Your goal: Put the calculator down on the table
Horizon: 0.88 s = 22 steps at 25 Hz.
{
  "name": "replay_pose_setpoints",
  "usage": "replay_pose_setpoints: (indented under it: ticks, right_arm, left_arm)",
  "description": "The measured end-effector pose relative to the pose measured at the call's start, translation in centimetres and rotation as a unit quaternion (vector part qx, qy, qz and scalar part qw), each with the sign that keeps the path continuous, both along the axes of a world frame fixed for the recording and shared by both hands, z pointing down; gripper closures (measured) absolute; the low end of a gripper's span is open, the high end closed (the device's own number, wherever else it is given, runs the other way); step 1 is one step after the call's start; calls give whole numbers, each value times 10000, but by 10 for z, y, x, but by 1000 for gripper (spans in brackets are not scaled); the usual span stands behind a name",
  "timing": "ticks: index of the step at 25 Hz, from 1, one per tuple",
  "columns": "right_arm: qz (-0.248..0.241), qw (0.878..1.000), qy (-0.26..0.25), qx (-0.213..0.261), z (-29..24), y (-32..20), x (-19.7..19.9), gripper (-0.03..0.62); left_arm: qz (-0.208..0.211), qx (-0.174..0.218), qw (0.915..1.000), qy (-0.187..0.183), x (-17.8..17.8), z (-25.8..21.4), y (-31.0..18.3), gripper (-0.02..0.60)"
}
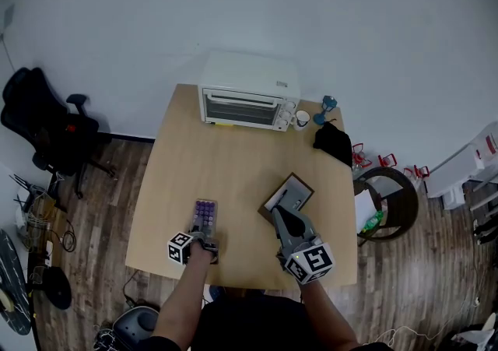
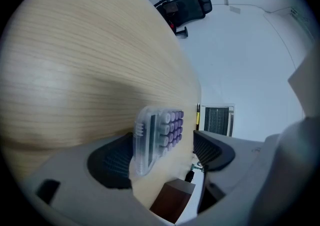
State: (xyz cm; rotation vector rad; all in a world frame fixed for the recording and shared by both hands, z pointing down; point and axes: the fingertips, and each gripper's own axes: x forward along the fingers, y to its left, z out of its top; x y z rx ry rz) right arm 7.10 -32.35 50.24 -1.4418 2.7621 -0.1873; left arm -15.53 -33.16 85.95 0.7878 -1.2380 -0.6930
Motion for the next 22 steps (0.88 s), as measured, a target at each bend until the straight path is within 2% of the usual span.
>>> replay_pose_setpoints:
  ticks: [3,16,19,22]
  right_arm:
    - [-9,10000,-15,2,1,1,0,586]
    - [-34,10000,-81,19,0,0,-3,586]
    - [-63,9999,-92,22,0,2,-7,586]
    - [-83,9999,-109,11,1,2,-8,586]
  left_arm:
    - [11,-69,10000,-17,0,-2,3,175]
    - [-107,-49,9999,82,0,-22,16,164]
    - [-75,103,9999,87,1,-34,15,164]
    - [-10,429,9991,53,3,-54,4,164]
